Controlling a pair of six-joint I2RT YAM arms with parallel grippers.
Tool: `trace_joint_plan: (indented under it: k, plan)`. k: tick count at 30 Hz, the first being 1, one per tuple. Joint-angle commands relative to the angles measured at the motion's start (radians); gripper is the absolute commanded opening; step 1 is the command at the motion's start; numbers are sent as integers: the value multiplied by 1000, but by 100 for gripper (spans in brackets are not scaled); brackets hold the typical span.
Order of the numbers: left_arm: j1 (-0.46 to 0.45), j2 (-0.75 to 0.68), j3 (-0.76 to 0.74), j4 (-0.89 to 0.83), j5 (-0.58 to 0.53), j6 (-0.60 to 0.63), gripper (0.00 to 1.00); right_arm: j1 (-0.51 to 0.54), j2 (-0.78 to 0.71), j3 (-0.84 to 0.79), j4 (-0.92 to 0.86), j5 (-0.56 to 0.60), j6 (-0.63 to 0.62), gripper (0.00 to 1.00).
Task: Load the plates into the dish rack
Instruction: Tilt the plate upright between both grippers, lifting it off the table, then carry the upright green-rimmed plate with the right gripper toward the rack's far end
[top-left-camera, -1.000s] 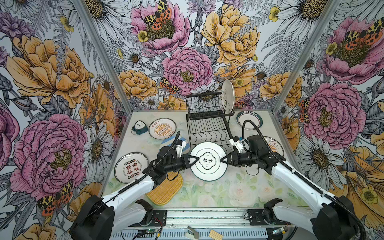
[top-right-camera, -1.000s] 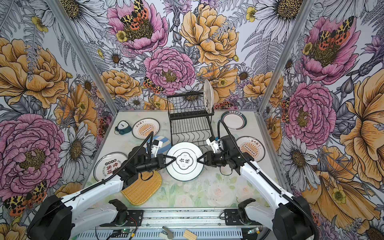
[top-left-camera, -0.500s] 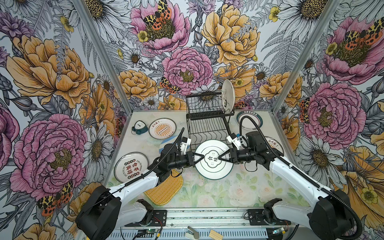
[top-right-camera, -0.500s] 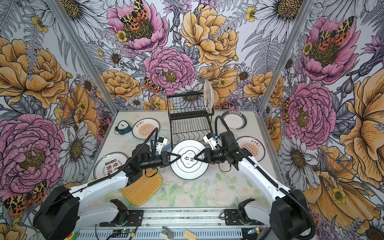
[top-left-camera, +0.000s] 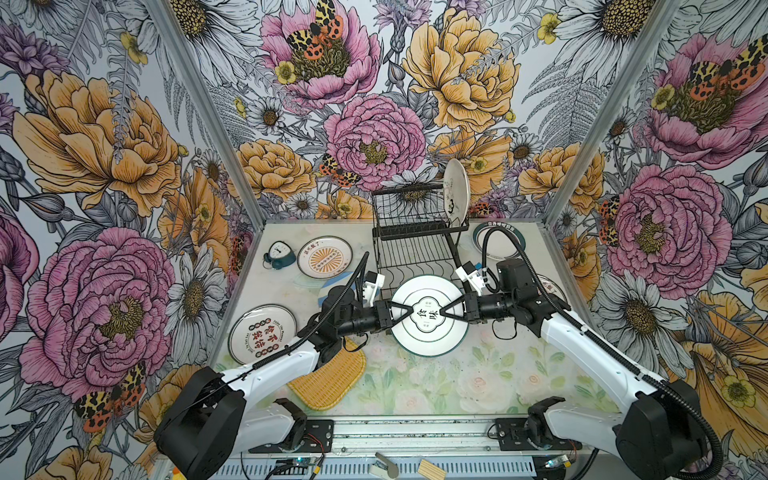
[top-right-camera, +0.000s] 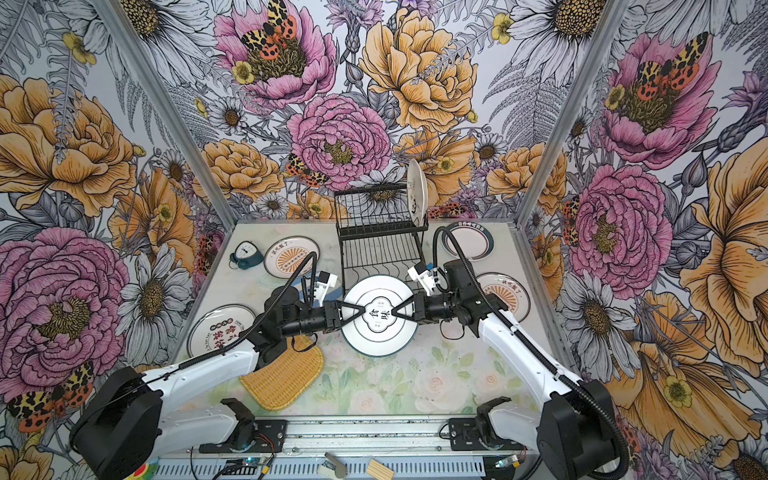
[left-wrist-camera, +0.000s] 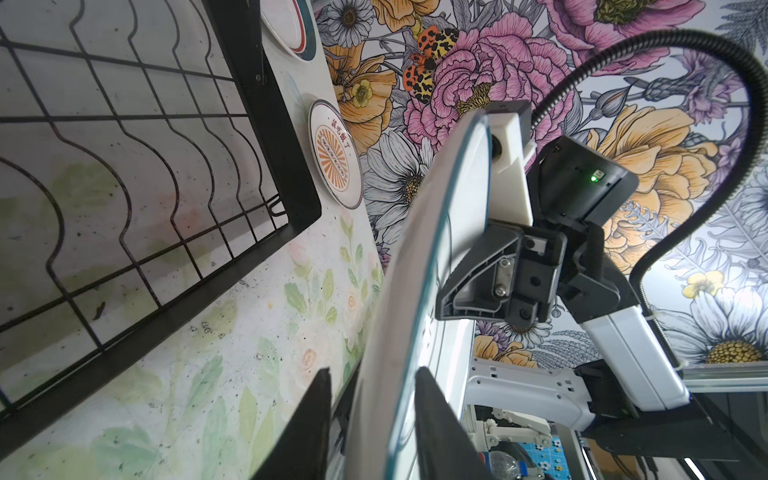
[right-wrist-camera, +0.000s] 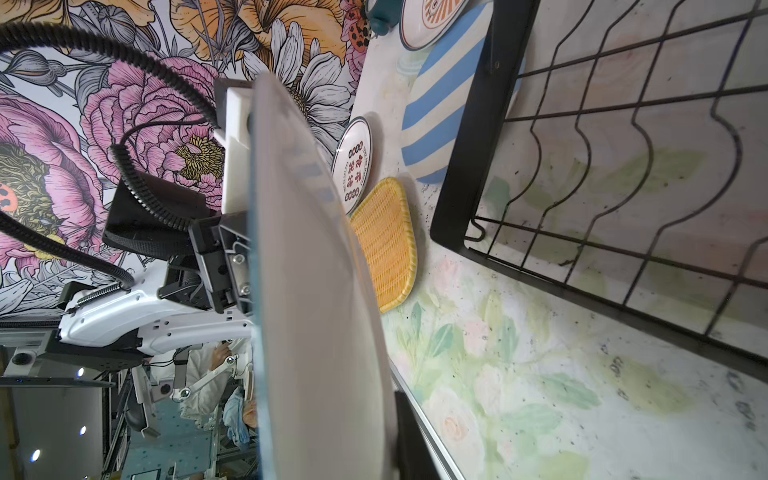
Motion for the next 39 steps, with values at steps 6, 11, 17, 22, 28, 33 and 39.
trace_joint_plan:
  k: [6, 11, 17, 22, 28, 33, 39]
  plan:
    - [25, -56, 47, -148, -41, 91, 82, -32, -65, 41, 34, 109, 36, 0]
    - [66, -110, 74, -305, -96, 153, 92, -28, -120, 111, -73, 317, 18, 0]
    - [86, -137, 124, -477, -184, 244, 95, 5, -117, 358, -288, 647, -48, 0]
    - [90, -133, 142, -525, -238, 272, 97, 50, -38, 590, -389, 859, -80, 0]
    - [94, -120, 137, -517, -253, 275, 99, 117, 100, 839, -405, 1135, -142, 0]
    - [96, -104, 149, -515, -260, 281, 99, 192, 253, 1054, -403, 1365, -237, 0]
    - [98, -87, 156, -511, -272, 285, 99, 250, 445, 1276, -399, 1575, -326, 0]
